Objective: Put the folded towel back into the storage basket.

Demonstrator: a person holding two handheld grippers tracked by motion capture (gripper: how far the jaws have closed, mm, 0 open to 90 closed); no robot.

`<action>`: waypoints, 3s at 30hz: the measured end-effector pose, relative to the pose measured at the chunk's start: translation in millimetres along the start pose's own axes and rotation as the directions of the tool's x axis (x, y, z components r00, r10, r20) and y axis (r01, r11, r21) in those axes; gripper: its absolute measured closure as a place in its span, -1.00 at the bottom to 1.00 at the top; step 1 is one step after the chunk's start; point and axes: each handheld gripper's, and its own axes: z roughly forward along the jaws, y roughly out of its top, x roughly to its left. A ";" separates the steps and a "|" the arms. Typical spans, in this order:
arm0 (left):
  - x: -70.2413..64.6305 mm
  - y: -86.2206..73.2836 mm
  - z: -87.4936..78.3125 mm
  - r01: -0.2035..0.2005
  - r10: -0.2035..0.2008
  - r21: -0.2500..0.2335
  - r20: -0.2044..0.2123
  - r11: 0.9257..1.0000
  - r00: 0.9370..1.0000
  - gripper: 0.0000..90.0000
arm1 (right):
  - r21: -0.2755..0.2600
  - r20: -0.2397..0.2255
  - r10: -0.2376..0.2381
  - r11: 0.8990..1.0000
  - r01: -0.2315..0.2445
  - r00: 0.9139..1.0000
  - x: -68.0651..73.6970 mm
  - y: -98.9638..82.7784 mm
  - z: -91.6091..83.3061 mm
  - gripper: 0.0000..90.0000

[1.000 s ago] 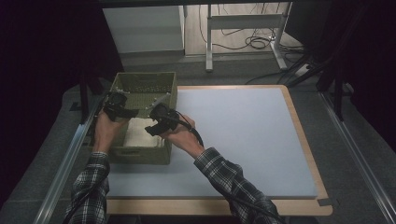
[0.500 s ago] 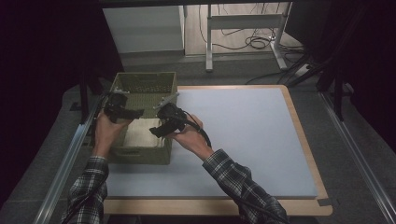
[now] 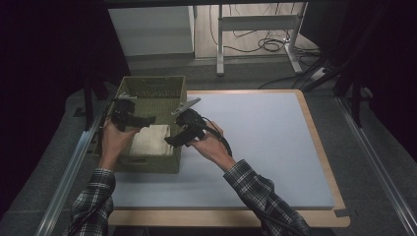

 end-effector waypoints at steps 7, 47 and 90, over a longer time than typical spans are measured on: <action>-12.0 1.0 -2.2 -0.027 0.027 -0.001 0.014 1.000 1.000 -0.98 | -0.013 -0.002 0.014 1.000 -0.014 1.000 -5.8 -7.5 -12.4 -0.88; -101.9 12.8 -2.3 -0.173 0.175 -0.028 0.082 0.985 0.981 -1.00 | -0.046 0.060 0.059 0.997 -0.056 0.996 -39.0 -85.9 -90.5 -0.95; -224.5 16.3 46.5 -0.262 0.267 -0.055 0.250 0.964 0.931 -1.00 | -0.053 0.198 0.151 0.988 -0.143 0.968 -74.7 -191.7 -191.2 -0.95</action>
